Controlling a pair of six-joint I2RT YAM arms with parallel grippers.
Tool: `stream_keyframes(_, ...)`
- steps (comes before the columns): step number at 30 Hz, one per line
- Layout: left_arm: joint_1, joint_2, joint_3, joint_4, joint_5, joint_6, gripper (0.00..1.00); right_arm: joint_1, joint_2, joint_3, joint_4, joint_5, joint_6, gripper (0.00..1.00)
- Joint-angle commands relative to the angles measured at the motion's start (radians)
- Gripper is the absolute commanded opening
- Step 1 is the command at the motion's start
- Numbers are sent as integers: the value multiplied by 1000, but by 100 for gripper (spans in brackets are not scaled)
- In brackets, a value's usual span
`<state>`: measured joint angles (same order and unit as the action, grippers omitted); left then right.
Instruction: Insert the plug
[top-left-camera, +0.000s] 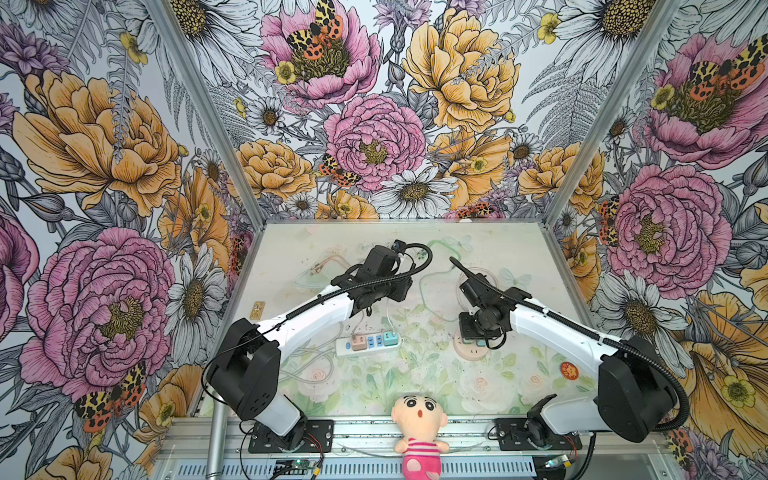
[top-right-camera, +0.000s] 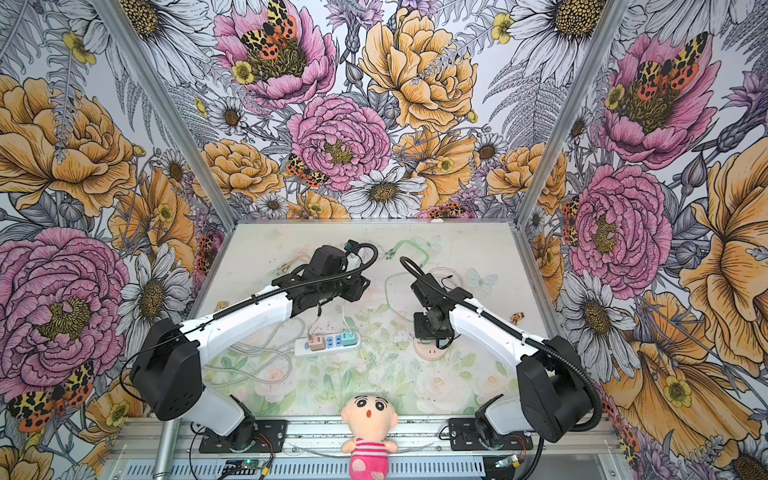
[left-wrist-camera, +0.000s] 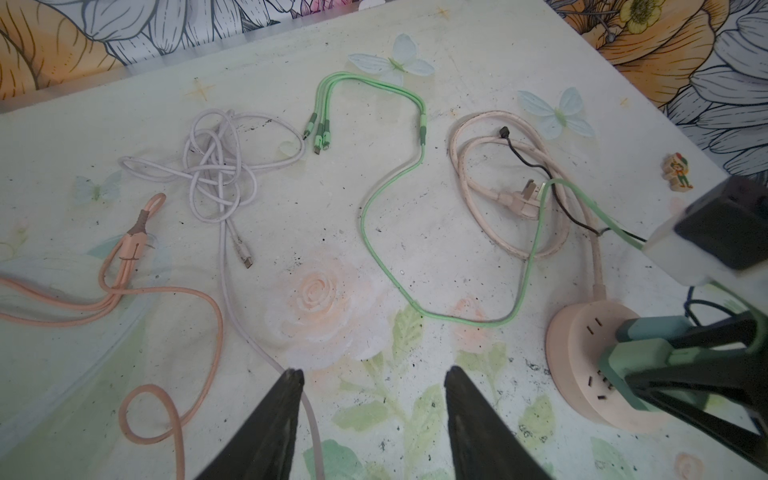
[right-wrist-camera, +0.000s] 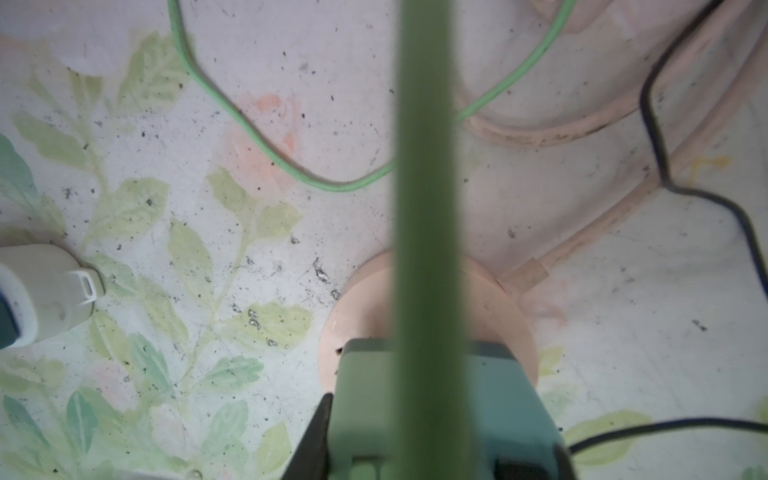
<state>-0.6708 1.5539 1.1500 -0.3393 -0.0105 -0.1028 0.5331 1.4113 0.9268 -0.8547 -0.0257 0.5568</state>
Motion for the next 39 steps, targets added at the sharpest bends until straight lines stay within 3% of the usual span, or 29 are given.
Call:
stream_keyframes(1, 7, -3, -10, 13, 15, -8, 58, 16, 41, 0, -25, 32, -6, 0)
stream_keyframes(13, 7, 4, 12, -6, 10, -8, 58, 63, 74, -20, -19, 66, 28, 0)
stream_keyframes(22, 6, -5, 17, -20, 4, -8, 58, 82, 92, -78, 58, 26, 66, 0)
stream_keyframes(39, 2, 16, 30, -53, -9, -17, 58, 87, 216, -55, 76, 24, 40, 0)
